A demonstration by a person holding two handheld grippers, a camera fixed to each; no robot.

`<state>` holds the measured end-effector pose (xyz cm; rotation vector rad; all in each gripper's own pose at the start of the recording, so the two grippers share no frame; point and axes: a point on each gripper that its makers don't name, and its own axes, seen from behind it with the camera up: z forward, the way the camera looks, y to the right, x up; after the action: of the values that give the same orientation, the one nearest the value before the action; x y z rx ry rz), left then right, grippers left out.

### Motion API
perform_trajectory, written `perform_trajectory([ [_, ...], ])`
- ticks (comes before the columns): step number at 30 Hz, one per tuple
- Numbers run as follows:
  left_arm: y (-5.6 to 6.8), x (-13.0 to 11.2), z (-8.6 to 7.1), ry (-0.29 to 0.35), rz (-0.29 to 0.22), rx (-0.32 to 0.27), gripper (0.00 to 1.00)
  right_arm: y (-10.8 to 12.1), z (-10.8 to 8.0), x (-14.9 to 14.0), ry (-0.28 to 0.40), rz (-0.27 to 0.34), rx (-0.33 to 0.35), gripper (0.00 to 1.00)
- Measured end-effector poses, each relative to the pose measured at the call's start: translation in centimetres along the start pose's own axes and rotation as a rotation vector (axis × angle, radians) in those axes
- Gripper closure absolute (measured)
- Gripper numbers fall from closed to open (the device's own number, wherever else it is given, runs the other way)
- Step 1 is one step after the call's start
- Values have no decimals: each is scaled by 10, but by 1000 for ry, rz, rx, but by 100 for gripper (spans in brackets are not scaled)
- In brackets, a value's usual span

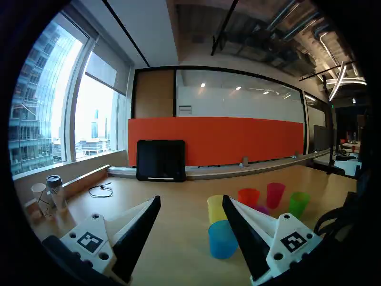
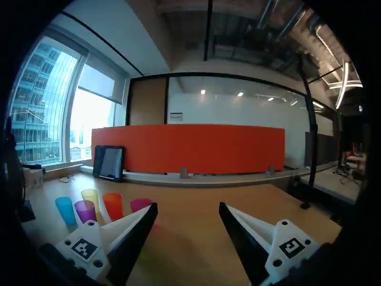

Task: Pour water

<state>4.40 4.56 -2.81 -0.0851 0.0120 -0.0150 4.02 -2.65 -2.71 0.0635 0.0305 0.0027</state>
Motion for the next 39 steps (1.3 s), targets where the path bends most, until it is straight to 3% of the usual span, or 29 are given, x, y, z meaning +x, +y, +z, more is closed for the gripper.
perform_trajectory([
  [14, 5, 4, 9, 68, 34, 30, 4, -2, 5, 19, 51, 8, -16, 0],
  [23, -11, -5, 10, 92, 15, 44, 4, -9, 6, 27, 52, -12, -22, 0],
  [39, -27, -34, 14, 58, -17, 55, 4, -24, 5, 42, 71, -14, -9, 0],
])
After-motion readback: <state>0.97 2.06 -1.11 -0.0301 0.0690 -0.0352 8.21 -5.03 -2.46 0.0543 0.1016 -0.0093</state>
